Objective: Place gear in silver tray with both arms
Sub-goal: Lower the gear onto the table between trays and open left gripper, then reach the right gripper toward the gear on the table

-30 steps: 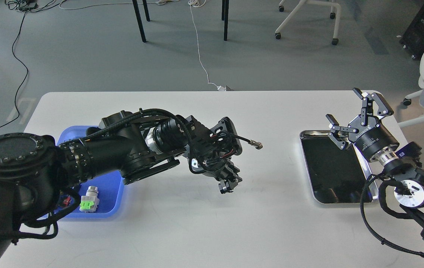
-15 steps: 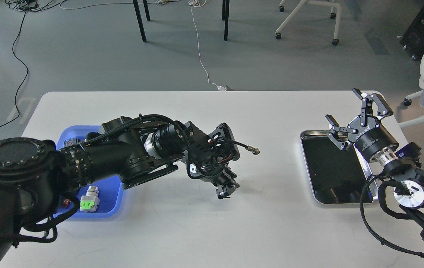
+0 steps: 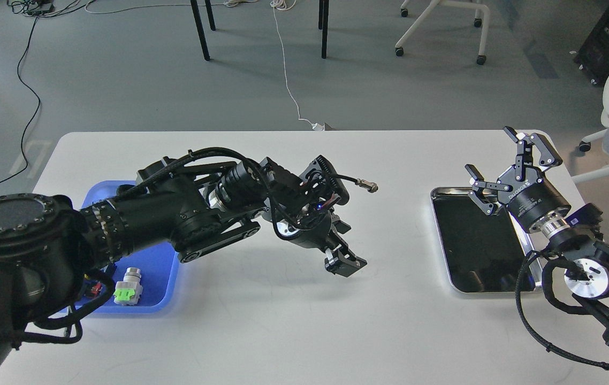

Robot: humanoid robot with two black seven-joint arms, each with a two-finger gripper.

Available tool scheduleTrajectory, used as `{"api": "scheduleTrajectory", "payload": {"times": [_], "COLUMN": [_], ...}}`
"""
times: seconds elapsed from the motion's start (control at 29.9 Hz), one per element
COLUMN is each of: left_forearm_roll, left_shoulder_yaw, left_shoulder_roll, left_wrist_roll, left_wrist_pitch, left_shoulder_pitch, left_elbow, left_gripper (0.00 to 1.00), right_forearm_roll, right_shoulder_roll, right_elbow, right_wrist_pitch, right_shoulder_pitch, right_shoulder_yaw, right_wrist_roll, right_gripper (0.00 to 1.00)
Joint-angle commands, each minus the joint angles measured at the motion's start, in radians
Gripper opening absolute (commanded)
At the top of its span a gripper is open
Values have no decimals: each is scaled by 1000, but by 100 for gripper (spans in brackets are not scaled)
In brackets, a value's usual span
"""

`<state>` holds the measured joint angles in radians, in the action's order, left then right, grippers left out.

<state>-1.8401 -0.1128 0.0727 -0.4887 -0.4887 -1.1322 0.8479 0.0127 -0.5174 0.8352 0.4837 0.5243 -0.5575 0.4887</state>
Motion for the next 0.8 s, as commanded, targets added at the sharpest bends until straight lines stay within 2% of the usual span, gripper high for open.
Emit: {"api": "scheduleTrajectory", "payload": {"times": [0.0,0.13,0.2,0.27,0.43,0.5,0.64,0.77], "left_forearm_roll": [299,715,896,976,1055,1056,1064,1119], "left_shoulder_yaw": [-65,-137,-200,-246,-606,-703,-812,-872], "left_shoulder_roll": [120,238,303,331,348,348,349,349], "left_wrist_roll": [0,0,0,0,0,0,0,0], "left_wrist_pitch": [1,177,231,240,248,242,229,191], "left_shoulder_pitch": [32,201,284,342,612,689,772,822], "left_elbow": [11,68,123,148,218,249,258,258], "left_gripper": [98,98,98,98,98,98,98,98], "right_forearm_roll": [1,19,39,70,318,410,585,752], "right_shoulder_roll": [-1,0,0,2,8,8,4,-4], "right_elbow": [4,5,5,5,19,32,51,102], "right_wrist_pitch": [4,5,5,5,5,5,5,3], "right_shoulder_pitch": [3,11,16,16,43,63,186,382], "right_shoulder_yaw": [1,8,11,11,18,25,134,382], "right_wrist_roll": [0,0,0,0,0,0,0,0], "right_gripper": [99,99,99,99,99,99,99,99]}}
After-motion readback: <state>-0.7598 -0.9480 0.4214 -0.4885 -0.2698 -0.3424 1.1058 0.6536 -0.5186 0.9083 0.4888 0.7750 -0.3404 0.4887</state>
